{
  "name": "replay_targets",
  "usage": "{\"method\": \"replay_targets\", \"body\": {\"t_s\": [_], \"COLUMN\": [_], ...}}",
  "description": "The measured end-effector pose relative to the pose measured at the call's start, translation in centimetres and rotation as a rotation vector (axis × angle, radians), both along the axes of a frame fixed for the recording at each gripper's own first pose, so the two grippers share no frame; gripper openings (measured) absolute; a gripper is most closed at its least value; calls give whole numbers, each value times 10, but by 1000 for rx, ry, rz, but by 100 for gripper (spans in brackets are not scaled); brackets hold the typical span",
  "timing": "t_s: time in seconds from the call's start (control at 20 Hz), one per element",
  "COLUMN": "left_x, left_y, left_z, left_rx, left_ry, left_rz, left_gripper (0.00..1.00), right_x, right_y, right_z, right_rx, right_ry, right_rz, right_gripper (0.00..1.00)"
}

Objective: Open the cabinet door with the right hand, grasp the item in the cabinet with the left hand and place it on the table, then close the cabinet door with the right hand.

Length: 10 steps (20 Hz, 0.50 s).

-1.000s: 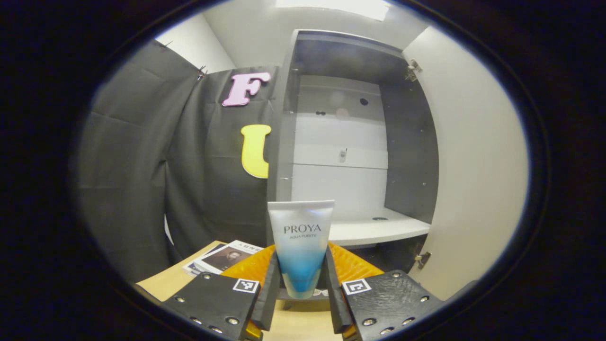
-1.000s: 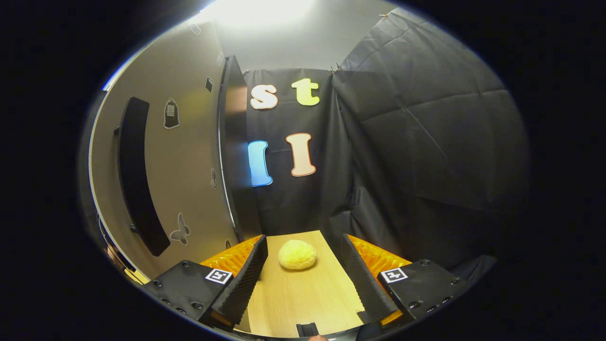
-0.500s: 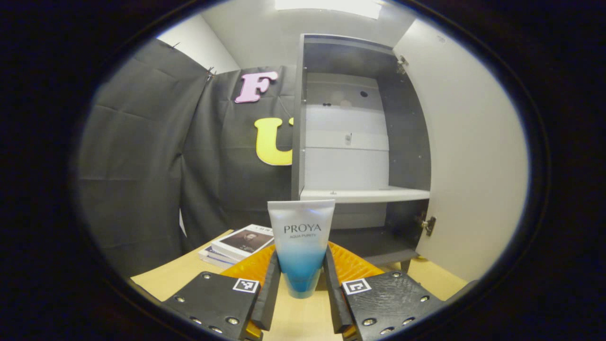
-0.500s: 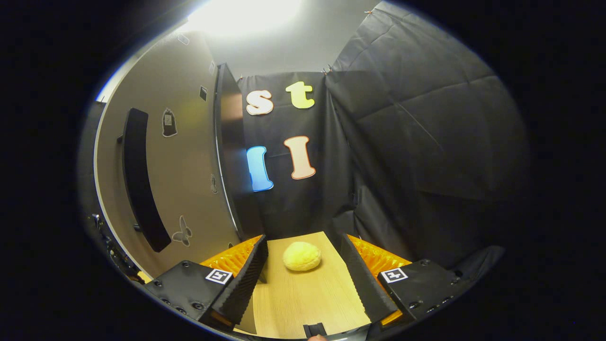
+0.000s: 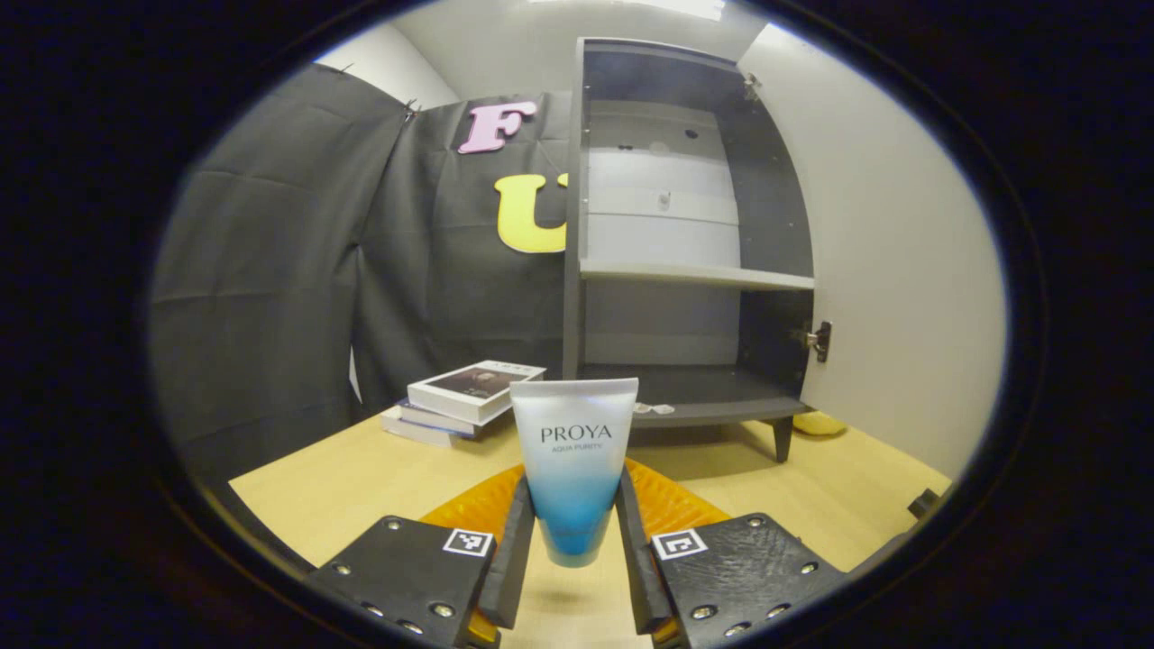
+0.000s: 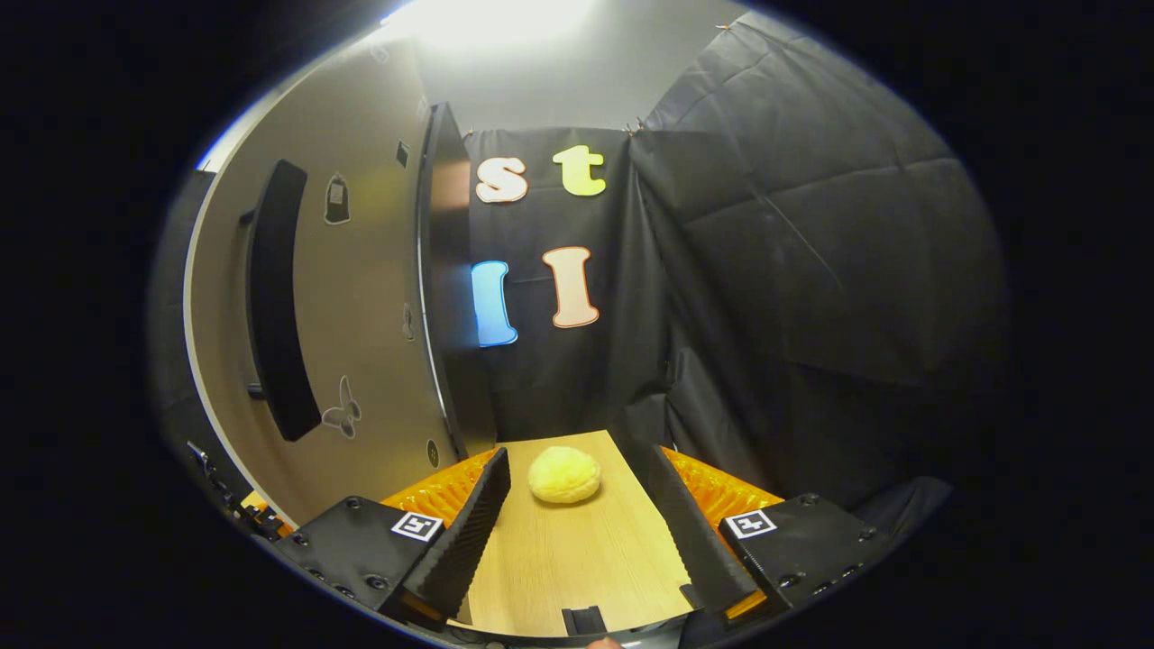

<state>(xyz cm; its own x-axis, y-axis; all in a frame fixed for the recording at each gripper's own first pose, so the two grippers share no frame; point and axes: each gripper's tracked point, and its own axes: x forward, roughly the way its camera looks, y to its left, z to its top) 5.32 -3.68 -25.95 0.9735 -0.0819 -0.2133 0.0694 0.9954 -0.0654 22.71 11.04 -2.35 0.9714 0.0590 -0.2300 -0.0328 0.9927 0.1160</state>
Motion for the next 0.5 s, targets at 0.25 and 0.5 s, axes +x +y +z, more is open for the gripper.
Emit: {"method": "replay_targets", "body": {"t_s": [0.25,0.5], "left_x": [-9,-27], "left_y": [14,19], "left_z": [-46,-84], "left_rx": [27,48], "left_ry": [30,73], "left_rz": [50,88], "left_gripper": [46,46], "right_x": [2,4], "right_y": [5,16], "right_z": [1,-7], "right_rx": [-35,-54], "right_ry": [-5,25], "right_rz": [13,46], "right_gripper": [98,98]}}
